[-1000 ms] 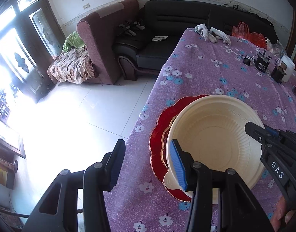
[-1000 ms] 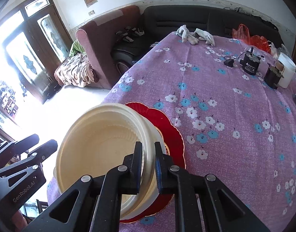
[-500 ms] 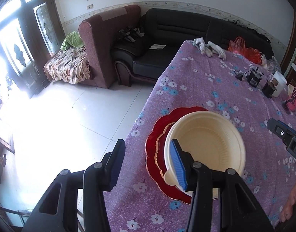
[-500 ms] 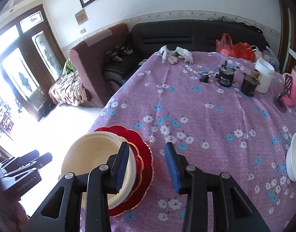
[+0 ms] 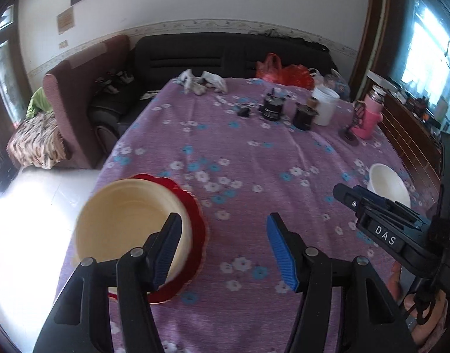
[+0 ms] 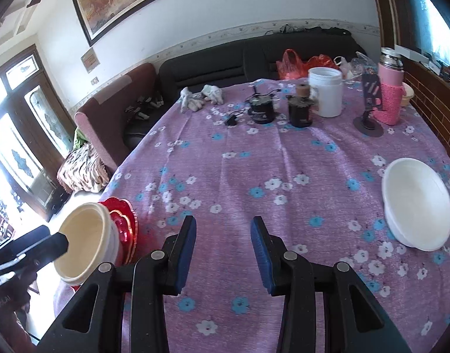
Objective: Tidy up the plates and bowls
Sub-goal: 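Move both grippers to the last white bowl on the table, then close both grippers on the rim of the last white bowl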
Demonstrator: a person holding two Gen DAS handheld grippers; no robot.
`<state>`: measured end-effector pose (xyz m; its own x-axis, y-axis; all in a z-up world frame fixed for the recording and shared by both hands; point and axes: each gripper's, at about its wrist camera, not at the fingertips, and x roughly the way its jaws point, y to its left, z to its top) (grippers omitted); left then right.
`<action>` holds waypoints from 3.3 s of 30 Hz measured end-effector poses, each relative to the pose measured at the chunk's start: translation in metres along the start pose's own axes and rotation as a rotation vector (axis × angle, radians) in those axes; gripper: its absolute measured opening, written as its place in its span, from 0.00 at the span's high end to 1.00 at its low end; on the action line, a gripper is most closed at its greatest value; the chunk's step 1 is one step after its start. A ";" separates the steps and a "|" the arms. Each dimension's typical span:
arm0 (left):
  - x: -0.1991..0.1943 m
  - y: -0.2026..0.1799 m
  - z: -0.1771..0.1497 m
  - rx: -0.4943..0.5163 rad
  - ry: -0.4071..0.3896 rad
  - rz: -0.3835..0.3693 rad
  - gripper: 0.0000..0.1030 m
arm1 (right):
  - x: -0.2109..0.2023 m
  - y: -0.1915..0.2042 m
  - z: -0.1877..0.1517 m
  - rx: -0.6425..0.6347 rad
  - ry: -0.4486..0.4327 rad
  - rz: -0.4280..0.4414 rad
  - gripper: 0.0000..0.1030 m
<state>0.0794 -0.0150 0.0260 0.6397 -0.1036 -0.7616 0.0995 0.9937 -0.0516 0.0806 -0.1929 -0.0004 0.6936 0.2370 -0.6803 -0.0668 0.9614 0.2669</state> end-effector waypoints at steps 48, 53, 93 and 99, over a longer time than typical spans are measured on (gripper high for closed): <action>0.205 -0.270 0.048 0.098 0.332 -0.323 0.26 | -0.032 -0.332 -0.012 0.547 -0.100 -0.086 0.44; 0.211 -0.276 0.043 0.118 0.318 -0.309 0.26 | -0.025 -0.336 -0.016 0.575 -0.084 -0.074 0.44; 0.187 -0.222 0.037 0.050 0.303 -0.330 0.91 | -0.013 -0.285 -0.011 0.481 -0.084 -0.079 0.93; 0.150 -0.170 0.039 0.003 0.255 -0.295 0.91 | -0.015 -0.238 -0.005 0.433 -0.078 -0.026 0.93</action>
<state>0.1880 -0.2014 -0.0544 0.3732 -0.3706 -0.8505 0.2533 0.9226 -0.2909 0.0830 -0.4246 -0.0570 0.7442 0.1859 -0.6416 0.2473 0.8156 0.5231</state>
